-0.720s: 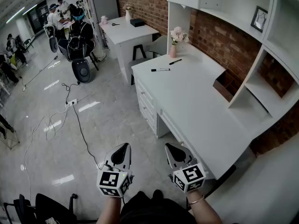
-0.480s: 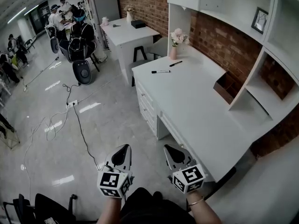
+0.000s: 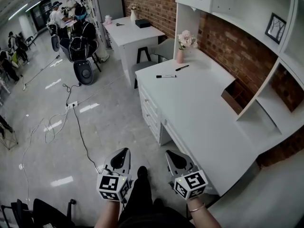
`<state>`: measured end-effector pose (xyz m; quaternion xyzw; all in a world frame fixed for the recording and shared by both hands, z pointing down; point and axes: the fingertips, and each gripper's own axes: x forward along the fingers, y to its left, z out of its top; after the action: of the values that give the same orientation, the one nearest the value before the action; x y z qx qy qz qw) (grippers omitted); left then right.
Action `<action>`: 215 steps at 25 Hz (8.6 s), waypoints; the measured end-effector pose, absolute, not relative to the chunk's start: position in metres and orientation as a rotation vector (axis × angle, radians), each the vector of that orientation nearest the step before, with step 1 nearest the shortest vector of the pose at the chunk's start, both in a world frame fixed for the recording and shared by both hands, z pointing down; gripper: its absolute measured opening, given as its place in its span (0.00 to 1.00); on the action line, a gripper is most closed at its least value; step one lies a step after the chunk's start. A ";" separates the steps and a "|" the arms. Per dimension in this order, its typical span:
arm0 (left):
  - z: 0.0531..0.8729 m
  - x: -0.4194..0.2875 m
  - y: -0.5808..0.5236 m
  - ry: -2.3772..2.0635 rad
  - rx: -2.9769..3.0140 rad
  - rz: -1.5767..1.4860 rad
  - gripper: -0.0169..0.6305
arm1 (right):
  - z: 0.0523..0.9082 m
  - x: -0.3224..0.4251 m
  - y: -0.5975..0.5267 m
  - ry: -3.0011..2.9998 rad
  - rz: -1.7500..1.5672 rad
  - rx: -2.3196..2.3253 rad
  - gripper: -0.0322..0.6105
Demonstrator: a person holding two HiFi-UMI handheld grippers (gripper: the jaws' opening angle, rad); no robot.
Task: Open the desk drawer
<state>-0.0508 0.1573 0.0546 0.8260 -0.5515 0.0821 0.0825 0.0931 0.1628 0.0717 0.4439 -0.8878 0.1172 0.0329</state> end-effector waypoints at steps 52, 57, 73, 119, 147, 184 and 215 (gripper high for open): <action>0.513 -0.074 -0.155 -1.339 2.478 0.437 0.24 | 0.506 0.042 -0.074 -2.506 0.626 1.409 0.06; 0.581 -0.068 -0.187 -1.343 2.513 0.461 0.25 | 0.561 0.056 -0.095 -2.503 0.580 1.447 0.06; 0.726 -0.036 -0.255 -1.289 2.565 0.510 0.25 | 0.671 0.090 -0.130 -2.474 0.527 1.540 0.06; 0.805 -0.045 -0.292 -1.241 2.415 0.692 0.17 | 0.687 0.080 -0.112 -2.455 0.532 1.489 0.06; 0.803 -0.133 -0.231 -1.387 2.274 0.704 0.04 | 0.672 0.026 -0.137 -2.584 0.454 1.335 0.06; 0.620 -0.121 -0.122 -1.594 2.427 0.308 0.04 | 0.613 0.034 -0.112 -2.657 0.367 1.433 0.06; 0.559 -0.108 -0.113 -1.621 2.530 0.198 0.04 | 0.563 0.057 -0.106 -2.666 0.235 1.548 0.05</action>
<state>-0.1080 -0.1129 0.5587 0.8383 -0.5373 0.0655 0.0651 0.0568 -0.1059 0.5633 0.5004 -0.8621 0.0759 0.0249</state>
